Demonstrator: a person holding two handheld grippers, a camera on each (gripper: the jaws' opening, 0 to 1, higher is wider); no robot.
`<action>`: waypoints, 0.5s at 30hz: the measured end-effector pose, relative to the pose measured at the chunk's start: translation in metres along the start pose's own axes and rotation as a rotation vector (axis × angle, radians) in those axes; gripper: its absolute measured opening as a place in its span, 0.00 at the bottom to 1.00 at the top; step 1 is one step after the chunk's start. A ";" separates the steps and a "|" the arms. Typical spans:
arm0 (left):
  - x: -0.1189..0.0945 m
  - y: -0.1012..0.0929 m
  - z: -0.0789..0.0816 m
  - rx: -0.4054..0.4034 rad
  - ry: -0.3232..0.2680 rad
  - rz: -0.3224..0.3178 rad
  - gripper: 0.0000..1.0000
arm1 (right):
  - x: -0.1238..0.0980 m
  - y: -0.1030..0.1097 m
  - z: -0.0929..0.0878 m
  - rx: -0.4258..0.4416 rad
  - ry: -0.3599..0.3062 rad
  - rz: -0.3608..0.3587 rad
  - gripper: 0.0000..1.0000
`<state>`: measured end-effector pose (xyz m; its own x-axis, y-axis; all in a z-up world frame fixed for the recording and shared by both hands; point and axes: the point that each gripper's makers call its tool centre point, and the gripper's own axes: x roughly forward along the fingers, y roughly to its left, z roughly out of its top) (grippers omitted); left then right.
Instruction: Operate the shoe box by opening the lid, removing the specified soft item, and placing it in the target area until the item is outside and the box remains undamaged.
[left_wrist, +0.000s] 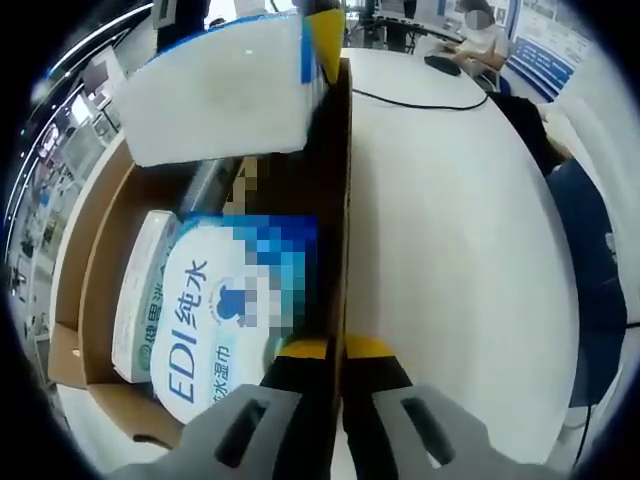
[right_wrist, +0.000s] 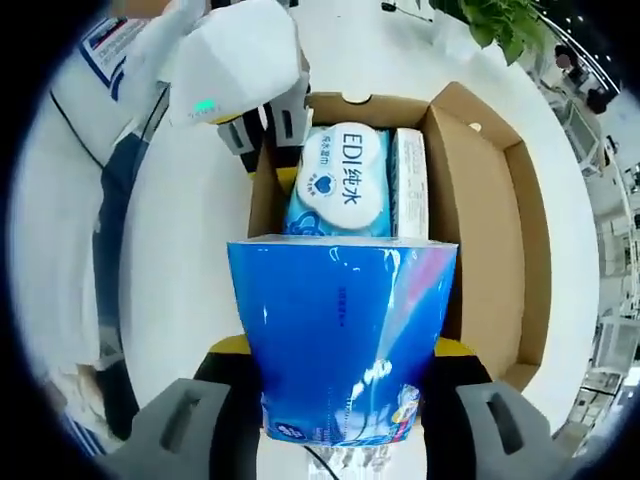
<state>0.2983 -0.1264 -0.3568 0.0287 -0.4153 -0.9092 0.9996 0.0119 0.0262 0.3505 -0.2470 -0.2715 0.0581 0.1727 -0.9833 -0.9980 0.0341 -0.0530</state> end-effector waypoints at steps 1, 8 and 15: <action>0.000 0.000 0.000 0.000 0.000 0.000 0.01 | 0.000 -0.001 0.000 0.002 0.000 -0.001 0.62; 0.000 0.000 0.000 0.003 0.000 -0.001 0.01 | -0.013 0.003 -0.001 0.016 -0.012 -0.007 0.62; 0.000 0.000 0.000 0.003 -0.001 -0.004 0.01 | -0.026 0.002 -0.006 0.027 -0.008 -0.019 0.62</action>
<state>0.2985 -0.1260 -0.3565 0.0244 -0.4166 -0.9088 0.9997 0.0077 0.0233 0.3469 -0.2577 -0.2477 0.0771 0.1793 -0.9808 -0.9957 0.0638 -0.0666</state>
